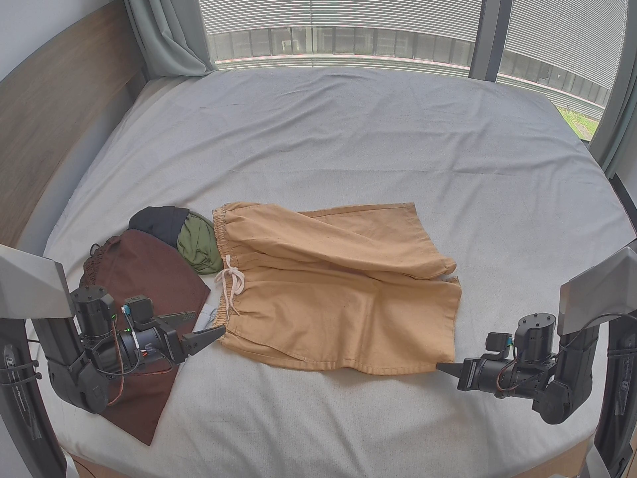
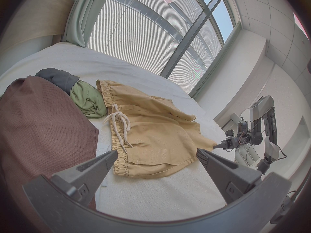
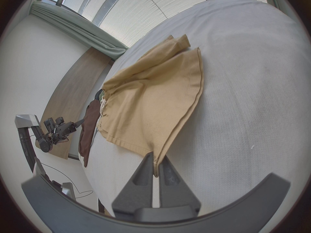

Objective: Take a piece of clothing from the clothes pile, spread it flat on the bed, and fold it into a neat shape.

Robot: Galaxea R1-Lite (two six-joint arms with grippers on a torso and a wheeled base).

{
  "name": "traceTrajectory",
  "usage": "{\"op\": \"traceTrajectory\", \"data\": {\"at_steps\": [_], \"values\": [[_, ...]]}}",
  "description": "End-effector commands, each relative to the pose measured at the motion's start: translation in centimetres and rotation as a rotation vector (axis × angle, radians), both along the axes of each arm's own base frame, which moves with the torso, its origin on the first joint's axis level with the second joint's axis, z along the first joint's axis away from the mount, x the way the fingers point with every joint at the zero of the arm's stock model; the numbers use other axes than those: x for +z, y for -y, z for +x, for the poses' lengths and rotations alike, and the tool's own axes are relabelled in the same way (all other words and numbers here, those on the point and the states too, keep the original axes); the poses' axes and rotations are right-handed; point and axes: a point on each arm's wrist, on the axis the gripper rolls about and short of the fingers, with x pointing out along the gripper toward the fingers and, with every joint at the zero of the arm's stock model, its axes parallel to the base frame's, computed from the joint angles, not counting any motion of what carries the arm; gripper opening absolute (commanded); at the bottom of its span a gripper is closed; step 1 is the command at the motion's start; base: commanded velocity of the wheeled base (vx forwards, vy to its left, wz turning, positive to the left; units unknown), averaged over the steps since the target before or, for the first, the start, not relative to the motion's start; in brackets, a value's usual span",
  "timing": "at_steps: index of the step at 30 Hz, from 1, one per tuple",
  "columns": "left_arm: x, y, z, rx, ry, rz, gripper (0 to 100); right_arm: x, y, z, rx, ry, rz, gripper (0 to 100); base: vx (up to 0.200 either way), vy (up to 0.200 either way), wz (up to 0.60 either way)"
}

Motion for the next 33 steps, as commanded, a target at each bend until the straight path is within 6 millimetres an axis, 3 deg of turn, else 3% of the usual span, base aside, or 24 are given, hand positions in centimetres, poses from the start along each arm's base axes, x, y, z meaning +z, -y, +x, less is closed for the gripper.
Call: {"op": "traceTrajectory", "data": {"at_steps": [1,17,33], "values": [[-0.7,0.0,0.1,0.000,-0.021,0.000,100,0.8,0.0,0.0,0.001,0.029,0.009,0,0.000,0.000,0.00],[-1.4,0.0,0.3,0.002,-0.047,0.000,100,0.6,-0.2,-0.1,0.009,0.020,0.006,0,0.000,0.000,0.00],[-4.3,-0.2,1.2,0.007,-0.116,0.002,100,0.5,-0.2,0.1,0.007,0.021,0.008,0,0.000,0.000,0.00]]}}
